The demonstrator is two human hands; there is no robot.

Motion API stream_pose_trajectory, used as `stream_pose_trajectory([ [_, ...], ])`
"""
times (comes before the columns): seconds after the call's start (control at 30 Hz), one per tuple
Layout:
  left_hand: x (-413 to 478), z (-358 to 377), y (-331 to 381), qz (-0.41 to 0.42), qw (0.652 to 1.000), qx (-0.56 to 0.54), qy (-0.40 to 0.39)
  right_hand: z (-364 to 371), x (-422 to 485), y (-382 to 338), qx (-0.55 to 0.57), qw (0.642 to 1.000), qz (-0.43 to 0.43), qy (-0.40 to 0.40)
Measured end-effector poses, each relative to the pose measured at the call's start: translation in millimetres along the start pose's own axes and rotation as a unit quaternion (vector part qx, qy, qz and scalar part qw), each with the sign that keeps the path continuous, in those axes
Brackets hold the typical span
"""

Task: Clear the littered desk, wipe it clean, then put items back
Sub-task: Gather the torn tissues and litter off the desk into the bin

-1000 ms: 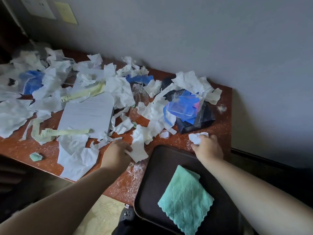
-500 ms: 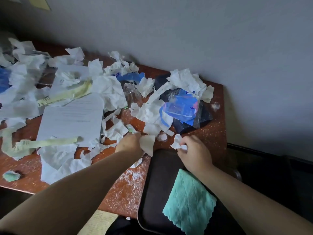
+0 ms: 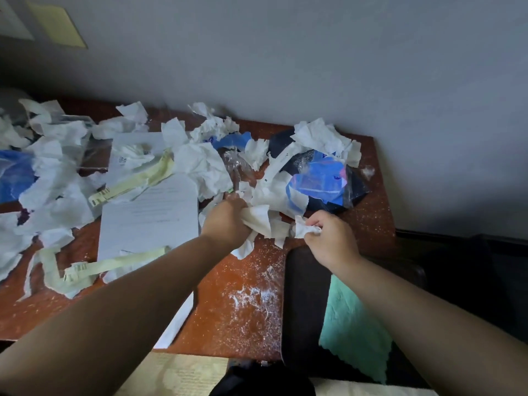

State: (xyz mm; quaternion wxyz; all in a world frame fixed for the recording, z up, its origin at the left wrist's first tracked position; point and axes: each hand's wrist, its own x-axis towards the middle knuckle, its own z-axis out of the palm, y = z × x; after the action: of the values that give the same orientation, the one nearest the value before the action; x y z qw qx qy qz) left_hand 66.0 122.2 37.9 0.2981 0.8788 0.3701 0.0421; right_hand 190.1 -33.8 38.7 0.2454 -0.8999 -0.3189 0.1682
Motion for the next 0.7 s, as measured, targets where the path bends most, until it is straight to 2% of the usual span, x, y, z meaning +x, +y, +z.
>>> stream_pose_trajectory([
  [0.23,1,-3,47,0.096,0.995,-0.011,0.004,-43,-24,15,-0.012,0.996,0.060,0.068],
  [0.4,-10,0,84,0.126,0.992,-0.013,0.017,-74,-37,44,-0.005,0.993,0.063,0.097],
  [0.53,-27,20,129,0.130,0.991,-0.003,0.023,-99,-54,85,0.005,0.994,0.053,0.095],
  [0.7,-65,91,215,0.132,0.991,-0.037,-0.001,-144,-93,171,0.015,0.993,0.062,0.099],
])
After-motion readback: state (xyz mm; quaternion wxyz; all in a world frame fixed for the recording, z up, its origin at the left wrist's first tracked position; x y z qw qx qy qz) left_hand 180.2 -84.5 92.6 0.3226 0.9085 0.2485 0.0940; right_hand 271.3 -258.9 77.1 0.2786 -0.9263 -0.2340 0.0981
